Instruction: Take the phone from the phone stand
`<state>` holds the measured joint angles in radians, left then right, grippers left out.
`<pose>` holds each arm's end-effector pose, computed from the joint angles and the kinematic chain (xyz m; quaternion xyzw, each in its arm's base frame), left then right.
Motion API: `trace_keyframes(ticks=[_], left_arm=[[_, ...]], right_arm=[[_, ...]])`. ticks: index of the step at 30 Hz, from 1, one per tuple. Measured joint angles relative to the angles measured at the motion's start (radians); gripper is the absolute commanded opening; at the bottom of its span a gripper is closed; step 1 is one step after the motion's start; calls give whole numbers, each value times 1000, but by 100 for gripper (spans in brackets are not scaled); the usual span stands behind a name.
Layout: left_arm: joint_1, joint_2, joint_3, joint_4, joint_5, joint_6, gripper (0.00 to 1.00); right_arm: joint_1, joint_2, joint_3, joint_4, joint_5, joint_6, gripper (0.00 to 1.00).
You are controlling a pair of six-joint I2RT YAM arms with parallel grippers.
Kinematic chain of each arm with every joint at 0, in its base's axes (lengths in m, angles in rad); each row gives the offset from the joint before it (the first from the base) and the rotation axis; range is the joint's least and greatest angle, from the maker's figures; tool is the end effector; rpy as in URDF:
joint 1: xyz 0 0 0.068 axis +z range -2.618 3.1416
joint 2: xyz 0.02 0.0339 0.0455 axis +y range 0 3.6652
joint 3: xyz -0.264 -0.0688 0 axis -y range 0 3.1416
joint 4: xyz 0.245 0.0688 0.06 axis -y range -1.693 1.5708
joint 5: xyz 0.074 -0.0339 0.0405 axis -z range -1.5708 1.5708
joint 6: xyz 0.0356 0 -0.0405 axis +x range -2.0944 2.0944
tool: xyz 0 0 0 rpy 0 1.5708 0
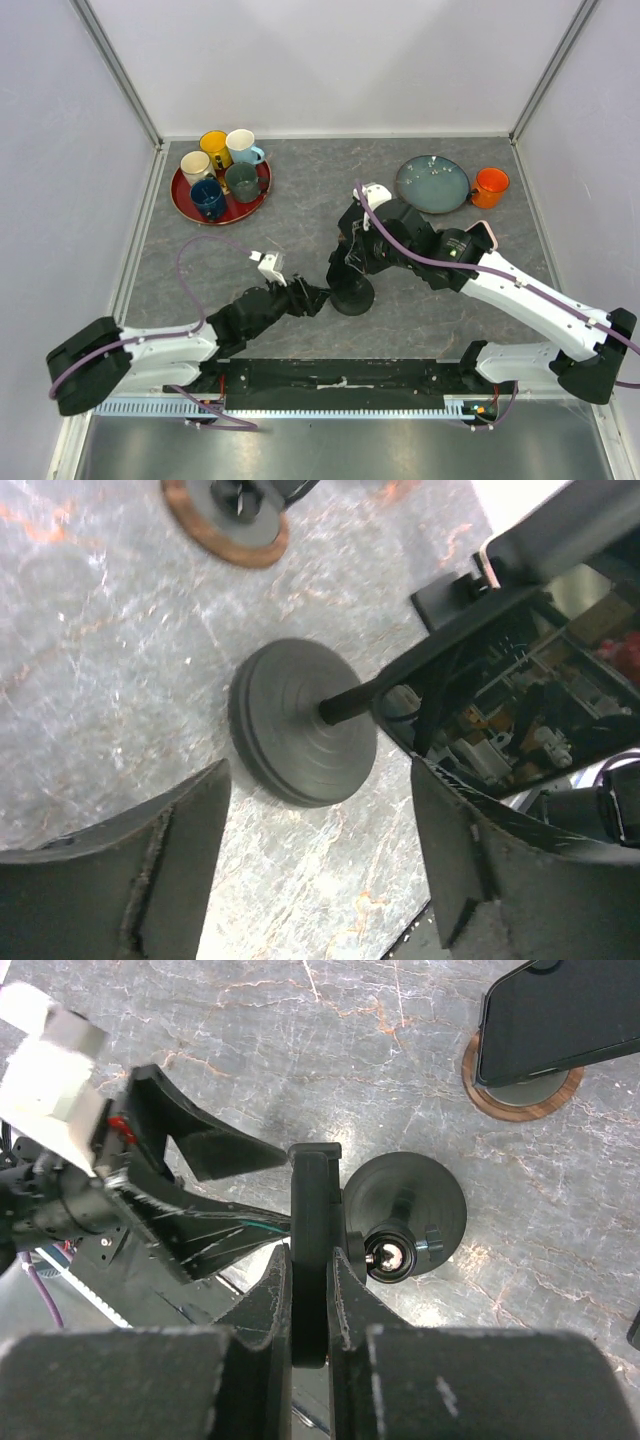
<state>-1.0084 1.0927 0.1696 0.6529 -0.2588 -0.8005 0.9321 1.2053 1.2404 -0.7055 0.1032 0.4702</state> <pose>0.1137 -0.1632 0.1598 0.0042 0.7931 -0.4085 0.4518 0.1544 0.2018 0.3606 -0.1840 0.8804 0.2449 0.3620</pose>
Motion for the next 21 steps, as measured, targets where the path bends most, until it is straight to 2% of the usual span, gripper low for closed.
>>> trace_keyframes(ticks=[5,10,17,21], left_arm=[[0,-182,-15,-24,7,190,92],[0,-288,14,-87,34,343,100],[-8,-254,220,-147,116,509,100],[-23,-193,277,-137,131,569,100]], right_arm=[[0,3,0,0,-22,-22,0],[0,14,0,9,-47,-35,0],[0,20,0,17,-58,-40,0],[0,20,0,17,-61,-40,0]])
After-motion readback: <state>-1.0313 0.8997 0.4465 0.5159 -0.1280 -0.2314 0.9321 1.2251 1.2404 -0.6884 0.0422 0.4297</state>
